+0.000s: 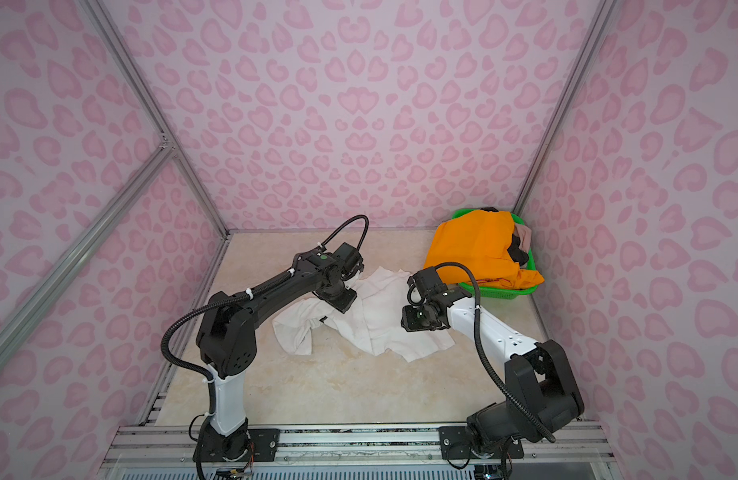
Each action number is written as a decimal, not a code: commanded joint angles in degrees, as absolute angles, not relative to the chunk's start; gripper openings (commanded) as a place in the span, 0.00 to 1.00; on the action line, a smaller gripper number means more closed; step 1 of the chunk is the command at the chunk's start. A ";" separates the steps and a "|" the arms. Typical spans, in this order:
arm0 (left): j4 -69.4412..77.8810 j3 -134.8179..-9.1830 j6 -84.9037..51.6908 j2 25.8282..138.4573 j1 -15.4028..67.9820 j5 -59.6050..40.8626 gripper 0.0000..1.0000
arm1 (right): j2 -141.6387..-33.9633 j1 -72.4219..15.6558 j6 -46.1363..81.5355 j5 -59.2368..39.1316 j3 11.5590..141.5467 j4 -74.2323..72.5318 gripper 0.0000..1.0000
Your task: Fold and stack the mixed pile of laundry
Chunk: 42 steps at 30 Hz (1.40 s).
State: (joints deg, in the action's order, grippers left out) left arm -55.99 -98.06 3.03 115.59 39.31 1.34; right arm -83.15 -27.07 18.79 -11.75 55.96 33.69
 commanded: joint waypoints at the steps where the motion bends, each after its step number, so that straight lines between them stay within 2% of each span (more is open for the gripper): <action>1: -57.97 -100.27 -6.88 117.35 39.69 4.98 0.55 | -82.96 -26.91 18.70 -11.65 55.35 33.67 0.43; 3: -58.45 -100.91 -15.93 117.53 39.50 6.33 0.59 | -82.76 -26.83 18.71 -11.68 55.09 33.58 0.43; 7: -51.41 -95.99 -30.27 114.93 39.37 1.61 0.58 | -82.55 -26.72 18.80 -11.85 54.47 33.10 0.43; 14: -39.99 -88.07 -43.45 112.94 39.68 0.36 0.55 | -82.01 -26.48 18.30 -12.28 53.73 33.08 0.43; 24: -33.83 -81.79 -50.45 109.59 39.90 3.43 0.51 | -81.48 -25.97 18.48 -12.83 52.43 32.29 0.43; 42: -32.13 -82.86 -52.12 114.10 39.37 5.84 0.37 | -80.08 -24.46 17.69 -13.48 51.32 32.46 0.43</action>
